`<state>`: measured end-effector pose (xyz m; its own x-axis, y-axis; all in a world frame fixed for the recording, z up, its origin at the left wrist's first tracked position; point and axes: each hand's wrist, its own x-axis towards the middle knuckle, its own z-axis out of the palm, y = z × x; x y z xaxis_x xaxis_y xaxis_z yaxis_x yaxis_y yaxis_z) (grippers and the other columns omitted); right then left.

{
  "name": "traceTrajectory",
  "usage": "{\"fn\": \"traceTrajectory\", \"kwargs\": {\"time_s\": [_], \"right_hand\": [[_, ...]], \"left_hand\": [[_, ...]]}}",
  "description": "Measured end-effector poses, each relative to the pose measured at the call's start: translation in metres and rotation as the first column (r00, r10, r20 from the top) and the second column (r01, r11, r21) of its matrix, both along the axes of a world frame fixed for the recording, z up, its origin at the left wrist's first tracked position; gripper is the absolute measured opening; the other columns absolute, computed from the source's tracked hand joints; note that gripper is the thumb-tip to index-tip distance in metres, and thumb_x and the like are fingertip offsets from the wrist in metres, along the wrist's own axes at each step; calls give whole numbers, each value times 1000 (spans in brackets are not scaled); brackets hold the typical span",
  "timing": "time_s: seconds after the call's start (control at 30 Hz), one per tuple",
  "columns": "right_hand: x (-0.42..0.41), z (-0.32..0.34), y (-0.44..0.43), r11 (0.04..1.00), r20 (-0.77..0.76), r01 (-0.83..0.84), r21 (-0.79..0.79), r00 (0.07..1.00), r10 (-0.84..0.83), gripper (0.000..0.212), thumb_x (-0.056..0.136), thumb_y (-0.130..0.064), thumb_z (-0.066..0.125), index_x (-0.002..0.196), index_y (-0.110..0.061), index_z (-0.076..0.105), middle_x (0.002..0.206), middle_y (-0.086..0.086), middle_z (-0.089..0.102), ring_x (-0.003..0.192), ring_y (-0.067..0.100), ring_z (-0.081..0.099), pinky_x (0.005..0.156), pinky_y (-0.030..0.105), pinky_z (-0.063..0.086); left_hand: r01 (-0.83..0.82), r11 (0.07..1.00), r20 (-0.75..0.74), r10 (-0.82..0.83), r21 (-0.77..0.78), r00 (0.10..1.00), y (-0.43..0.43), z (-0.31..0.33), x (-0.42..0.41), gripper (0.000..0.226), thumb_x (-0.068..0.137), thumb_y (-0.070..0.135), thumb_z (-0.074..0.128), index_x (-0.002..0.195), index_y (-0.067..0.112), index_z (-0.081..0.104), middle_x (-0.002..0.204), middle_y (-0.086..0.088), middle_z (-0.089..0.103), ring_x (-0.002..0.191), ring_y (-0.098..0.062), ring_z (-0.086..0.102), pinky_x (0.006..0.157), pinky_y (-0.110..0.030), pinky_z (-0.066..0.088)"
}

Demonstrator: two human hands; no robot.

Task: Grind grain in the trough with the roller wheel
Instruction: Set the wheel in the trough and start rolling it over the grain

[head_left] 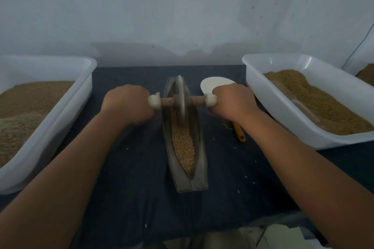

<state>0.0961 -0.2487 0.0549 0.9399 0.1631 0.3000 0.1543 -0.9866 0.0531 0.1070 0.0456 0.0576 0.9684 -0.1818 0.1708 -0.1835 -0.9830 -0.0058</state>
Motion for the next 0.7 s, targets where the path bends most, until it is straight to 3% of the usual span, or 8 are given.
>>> {"fn": "traceTrajectory", "kwargs": {"time_s": [0.17, 0.27, 0.33, 0.4, 0.5, 0.6, 0.7], "right_hand": [[-47, 6, -15, 999, -284, -36, -15, 958, 30, 27, 80, -55, 57, 70, -30, 61, 69, -9, 62, 65, 9, 58, 57, 32, 51], [-75, 12, -23, 996, -418, -79, 52, 904, 94, 43, 62, -69, 46, 73, -32, 66, 73, -10, 62, 66, 4, 60, 61, 35, 55], [-75, 6, -21, 996, -348, -82, 30, 934, 87, 44, 64, -72, 44, 72, -33, 64, 72, -12, 58, 64, 3, 55, 55, 32, 47], [-58, -1, -12, 998, -164, -43, -34, 986, 37, 37, 79, -67, 51, 71, -32, 58, 67, -10, 55, 60, 6, 50, 51, 28, 37], [-15, -1, -1, 999, 16, -1, -48, 1000, 2, 35, 87, -54, 61, 65, -26, 53, 62, -7, 54, 56, 13, 49, 51, 28, 37], [12, 16, 6, 996, 17, -9, -88, 1000, 11, 28, 81, -39, 65, 62, -22, 53, 57, -6, 52, 52, 15, 49, 49, 27, 35], [-3, 22, 5, 995, -100, -47, -91, 994, 38, 28, 83, -44, 63, 66, -23, 58, 62, -6, 57, 57, 14, 53, 51, 30, 43]], "left_hand": [[163, 986, -147, -156, 41, 977, 9, 8, -41, 24, 71, 51, 56, 68, 27, 60, 66, 10, 61, 62, -10, 58, 55, -28, 43], [249, 964, -144, -234, 98, 962, 18, 3, -62, 24, 69, 53, 55, 65, 30, 59, 59, 12, 58, 55, -3, 53, 48, -24, 34], [202, 973, -72, -195, 111, 978, 18, -5, -59, 25, 72, 54, 58, 66, 30, 58, 60, 12, 57, 55, -6, 53, 49, -25, 34], [112, 991, -28, -110, 71, 994, 13, -7, -42, 29, 78, 56, 57, 66, 29, 58, 65, 11, 58, 60, -13, 57, 53, -28, 40], [-7, 1000, 16, 7, 12, 1000, 3, -9, -11, 33, 85, 54, 55, 69, 26, 59, 71, 8, 61, 66, -20, 61, 60, -32, 47], [-52, 997, 29, 54, -50, 998, -1, -13, -4, 30, 87, 51, 56, 71, 25, 59, 75, 7, 62, 72, -24, 64, 63, -33, 48], [-8, 999, -53, 6, -38, 999, 5, -12, -29, 25, 84, 50, 56, 73, 27, 58, 73, 9, 60, 69, -20, 61, 61, -33, 45]]}}
